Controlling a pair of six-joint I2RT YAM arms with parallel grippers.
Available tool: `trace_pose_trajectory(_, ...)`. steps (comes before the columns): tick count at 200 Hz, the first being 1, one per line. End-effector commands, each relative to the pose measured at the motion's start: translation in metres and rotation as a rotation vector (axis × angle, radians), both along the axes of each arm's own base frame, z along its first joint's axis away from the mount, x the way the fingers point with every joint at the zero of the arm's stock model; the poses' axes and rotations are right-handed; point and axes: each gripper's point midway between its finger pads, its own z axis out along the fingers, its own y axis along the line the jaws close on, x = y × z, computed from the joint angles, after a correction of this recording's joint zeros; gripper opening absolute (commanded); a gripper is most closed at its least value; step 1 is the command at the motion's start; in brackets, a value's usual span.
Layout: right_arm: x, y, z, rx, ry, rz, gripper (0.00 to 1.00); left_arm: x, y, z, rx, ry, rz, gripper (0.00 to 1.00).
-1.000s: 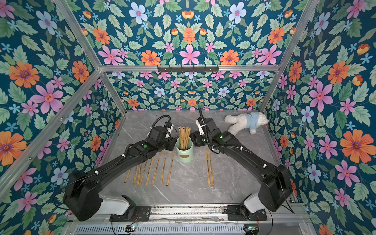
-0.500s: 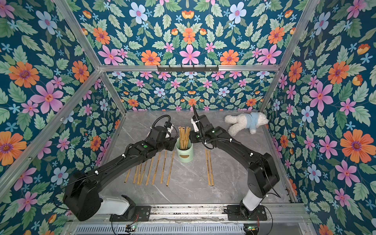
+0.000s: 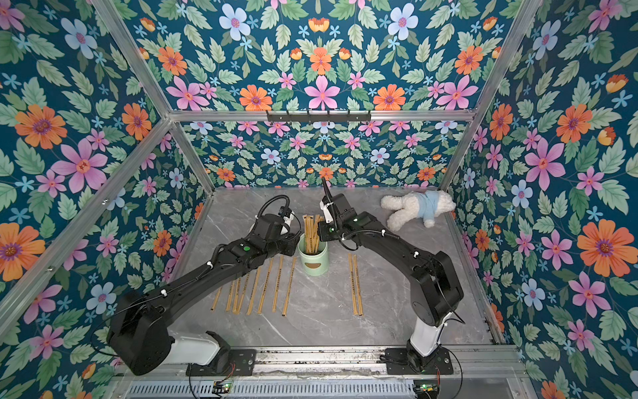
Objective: Take the straws out of the storage container
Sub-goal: Pick up the straw from the container.
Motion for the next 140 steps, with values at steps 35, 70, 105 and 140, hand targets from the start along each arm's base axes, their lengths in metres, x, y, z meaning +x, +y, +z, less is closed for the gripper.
trace_pose_trajectory(35,0.004,0.003,0.002,-0.007,-0.010,0.011,0.21,0.002,0.001,0.001,0.007,-0.010,0.007,0.45)
trace_pose_trajectory(70,0.003,0.003,0.001,-0.013,-0.009,0.016,0.15,0.002,0.001,0.001,0.009,-0.010,0.008,0.45)
trace_pose_trajectory(105,0.002,0.002,0.003,-0.018,-0.009,0.023,0.08,0.002,0.002,0.000,0.010,-0.008,0.009,0.45)
trace_pose_trajectory(140,-0.006,-0.001,0.010,-0.017,-0.006,0.033,0.06,0.003,0.001,0.000,0.008,-0.008,0.008,0.45)
